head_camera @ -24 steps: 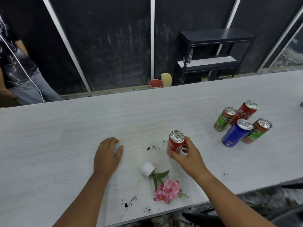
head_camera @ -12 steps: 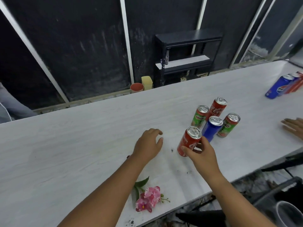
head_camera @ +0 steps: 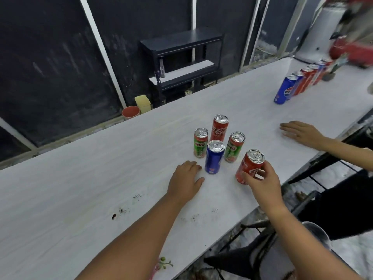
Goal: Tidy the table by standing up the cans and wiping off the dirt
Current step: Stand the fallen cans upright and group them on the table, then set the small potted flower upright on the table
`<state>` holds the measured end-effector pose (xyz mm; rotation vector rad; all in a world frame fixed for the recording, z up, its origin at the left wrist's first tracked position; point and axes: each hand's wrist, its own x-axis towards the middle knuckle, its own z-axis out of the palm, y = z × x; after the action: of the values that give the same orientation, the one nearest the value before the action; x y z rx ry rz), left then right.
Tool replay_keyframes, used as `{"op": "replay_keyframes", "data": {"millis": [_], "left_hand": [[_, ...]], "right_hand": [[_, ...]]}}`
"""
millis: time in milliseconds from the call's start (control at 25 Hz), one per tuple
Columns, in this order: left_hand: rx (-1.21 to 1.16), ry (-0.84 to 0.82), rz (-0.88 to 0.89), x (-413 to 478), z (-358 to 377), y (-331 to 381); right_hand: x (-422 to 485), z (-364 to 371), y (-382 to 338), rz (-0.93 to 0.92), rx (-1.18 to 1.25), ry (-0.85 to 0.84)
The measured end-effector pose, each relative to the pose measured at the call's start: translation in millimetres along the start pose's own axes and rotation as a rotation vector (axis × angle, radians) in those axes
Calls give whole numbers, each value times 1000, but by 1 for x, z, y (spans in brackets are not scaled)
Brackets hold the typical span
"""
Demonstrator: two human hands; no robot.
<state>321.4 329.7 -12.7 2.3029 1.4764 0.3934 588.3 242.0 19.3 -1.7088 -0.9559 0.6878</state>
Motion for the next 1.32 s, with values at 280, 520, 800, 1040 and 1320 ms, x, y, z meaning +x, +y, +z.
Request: {"op": "replay_keyframes", "data": {"millis": [280,520,800,1040,1320], "left_hand": [[26,-1,18,-4,6,-8],[-1,-82,58,-8,-10,-22],[-5,5,-39,-37,-44,-61],[-78,175,-257,-101,-100,-134],[-89,309,-605,-241,-128,-218]], "right_hand": [[15,-8,16,-19,-34,-47],[11,-6,31,33,-45,-59],[-64,17,33,-3,-88,145],[-105,89,-10,-111,-79,-390],[-144,167,-78,-213,-74,-950]]}}
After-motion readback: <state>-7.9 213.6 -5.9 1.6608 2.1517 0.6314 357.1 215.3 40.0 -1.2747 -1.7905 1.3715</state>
